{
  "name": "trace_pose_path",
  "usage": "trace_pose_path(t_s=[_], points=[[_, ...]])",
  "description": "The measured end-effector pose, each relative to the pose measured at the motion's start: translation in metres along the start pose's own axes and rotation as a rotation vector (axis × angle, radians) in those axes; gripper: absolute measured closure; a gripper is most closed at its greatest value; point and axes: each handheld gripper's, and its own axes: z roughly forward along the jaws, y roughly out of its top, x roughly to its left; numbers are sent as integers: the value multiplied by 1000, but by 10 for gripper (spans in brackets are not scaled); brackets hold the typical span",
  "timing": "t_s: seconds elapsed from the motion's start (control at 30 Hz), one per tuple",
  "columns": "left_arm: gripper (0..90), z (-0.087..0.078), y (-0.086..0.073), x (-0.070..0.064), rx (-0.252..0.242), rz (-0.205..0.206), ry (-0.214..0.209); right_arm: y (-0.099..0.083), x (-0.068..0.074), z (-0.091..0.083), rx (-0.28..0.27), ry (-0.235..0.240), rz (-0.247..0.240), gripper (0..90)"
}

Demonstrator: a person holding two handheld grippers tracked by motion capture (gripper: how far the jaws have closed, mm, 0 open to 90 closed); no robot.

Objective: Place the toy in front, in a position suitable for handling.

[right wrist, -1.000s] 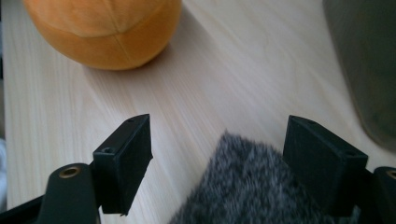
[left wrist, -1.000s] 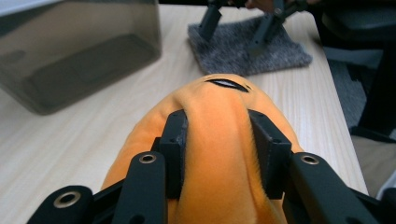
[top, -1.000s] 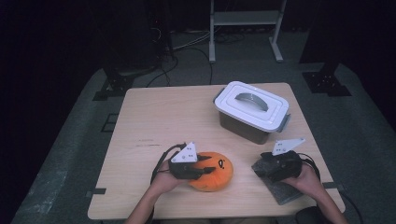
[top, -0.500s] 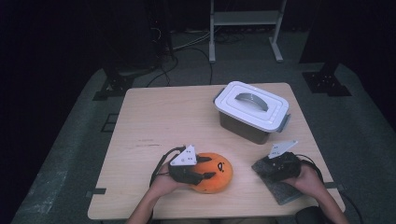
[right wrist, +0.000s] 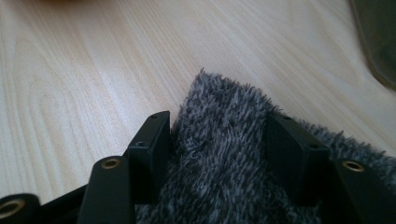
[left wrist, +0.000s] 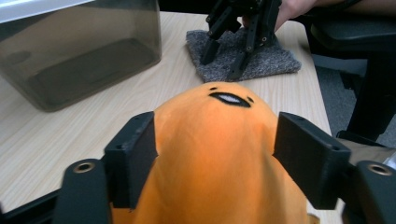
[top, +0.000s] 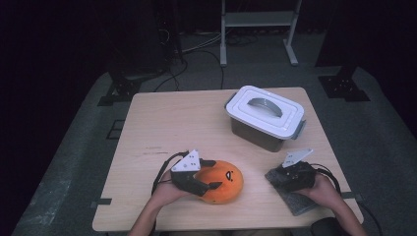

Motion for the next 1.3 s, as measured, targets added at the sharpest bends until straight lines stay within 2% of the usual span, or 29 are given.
trace_pose_path(t_s=[0.17,0.2,0.23,0.27,0.3,0.33,0.37,0.4,0.47,0.57,0.63,0.67,0.7,0.73,0.77,0.8,0.83,0.87,0.9,0.93,0.97,1.0,1.07,1.13,1.2,1.27,1.3], points=[[192,-1,-4,4,44,-14,-3,-1,2,0,-3,-22,-9,459],[184,-2,-6,6,52,-26,-1,-1,1,-1,0,-30,-3,521],[171,-2,-6,6,52,-26,-1,-1,1,-1,0,-30,-3,521],[150,-2,-8,8,63,-44,-20,1,0,-2,18,-41,-2,613],[126,-2,-8,8,63,-44,-20,1,0,-2,18,-41,-2,613],[102,0,-11,10,86,-66,-35,4,0,-2,36,-55,-1,672],[100,0,-11,10,86,-66,-35,4,0,-2,36,-55,-1,672],[100,1,-14,11,94,-66,-29,6,1,-2,46,-66,-2,719],[119,1,-16,12,91,-71,-31,6,2,-2,50,-71,-7,747],[265,0,-16,10,83,-56,-32,7,2,-3,52,-71,-5,763],[300,1,-16,9,88,-52,-29,10,4,-5,38,-78,-21,769],[322,3,-17,8,86,-51,-30,16,8,-12,-25,-50,-30,769],[326,3,-17,8,86,-51,-30,16,8,-12,-25,-50,-30,769],[327,5,-16,8,87,-53,-28,25,15,-21,-124,-11,-40,768],[327,6,-16,8,87,-56,-27,25,15,-21,-124,-11,-40,768],[327,8,-15,7,84,-58,-25,37,24,-30,-213,39,-52,766],[327,8,-15,7,84,-58,-25,37,24,-30,-213,39,-52,766],[327,9,-14,7,83,-58,-24,52,34,-34,-279,86,-68,766],[327,10,-14,6,80,-56,-25,52,34,-34,-279,86,-68,765],[327,11,-13,5,80,-56,-18,67,45,-34,-316,126,-100,765],[326,11,-13,5,80,-56,-18,67,45,-34,-316,126,-100,765],[327,12,-12,3,80,-50,-14,82,58,-30,-327,151,-142,765],[327,12,-12,2,79,-51,-12,88,63,-27,-328,160,-157,765],[326,13,-12,1,79,-47,-9,109,80,-16,-336,200,-219,763],[323,13,-12,1,78,-44,-8,115,84,-13,-334,204,-230,762],[318,12,-12,2,80,-47,-8,122,88,-6,-316,185,-259,761],[309,11,-12,2,80,-49,-11,121,88,-2,-304,186,-256,759]])
